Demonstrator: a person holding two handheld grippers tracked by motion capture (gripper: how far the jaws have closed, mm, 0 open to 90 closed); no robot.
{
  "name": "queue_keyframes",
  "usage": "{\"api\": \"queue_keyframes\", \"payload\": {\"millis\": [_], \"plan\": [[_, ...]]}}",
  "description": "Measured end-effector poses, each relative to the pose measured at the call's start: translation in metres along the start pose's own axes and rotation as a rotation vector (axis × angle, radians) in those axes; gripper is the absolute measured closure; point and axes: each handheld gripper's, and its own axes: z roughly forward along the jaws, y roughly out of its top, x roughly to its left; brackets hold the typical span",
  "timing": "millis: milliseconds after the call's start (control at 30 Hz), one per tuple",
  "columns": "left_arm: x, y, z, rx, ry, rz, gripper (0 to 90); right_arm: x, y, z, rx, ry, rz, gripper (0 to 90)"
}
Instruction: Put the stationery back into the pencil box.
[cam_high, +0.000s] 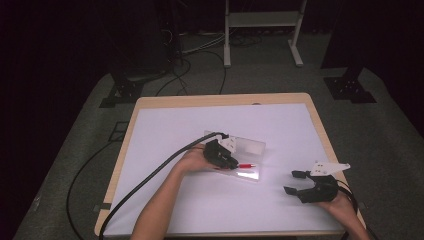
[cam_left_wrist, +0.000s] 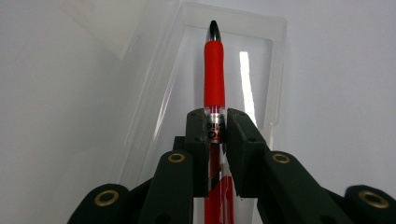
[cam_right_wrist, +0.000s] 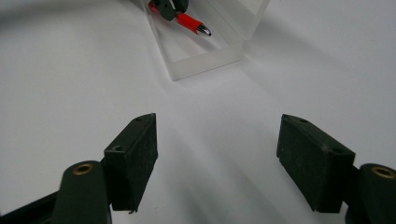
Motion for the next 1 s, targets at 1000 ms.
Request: {"api": "queue_keyframes", "payload": {"millis": [1000], "plan": [[-0.007,0.004,-0.011,-0.024,0.012,-0.016,73.6,-0.001,0.001,0.001,-0.007,-0.009,-0.003,28.2]]}}
